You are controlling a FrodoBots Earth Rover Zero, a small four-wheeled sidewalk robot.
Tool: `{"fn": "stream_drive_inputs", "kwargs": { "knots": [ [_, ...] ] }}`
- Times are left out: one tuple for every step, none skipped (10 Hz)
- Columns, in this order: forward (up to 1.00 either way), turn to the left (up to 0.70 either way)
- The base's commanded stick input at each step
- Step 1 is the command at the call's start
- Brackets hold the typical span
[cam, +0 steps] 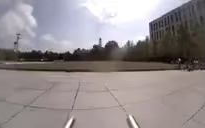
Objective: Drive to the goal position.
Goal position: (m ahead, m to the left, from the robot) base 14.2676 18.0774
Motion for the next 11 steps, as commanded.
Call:
{"fn": "stream_drive_inputs", "kwargs": {
  "knots": [
    [0.70, 0.05],
    [0.70, 0.05],
    [0.70, 0.05],
    [0.70, 0.05],
    [0.70, 0.05],
    [0.70, 0.14],
    [0.70, 0.36],
    [0.70, 0.40],
    [0.70, 0.40],
    [0.70, 0.40],
    [0.70, 0.40]
  ]
}}
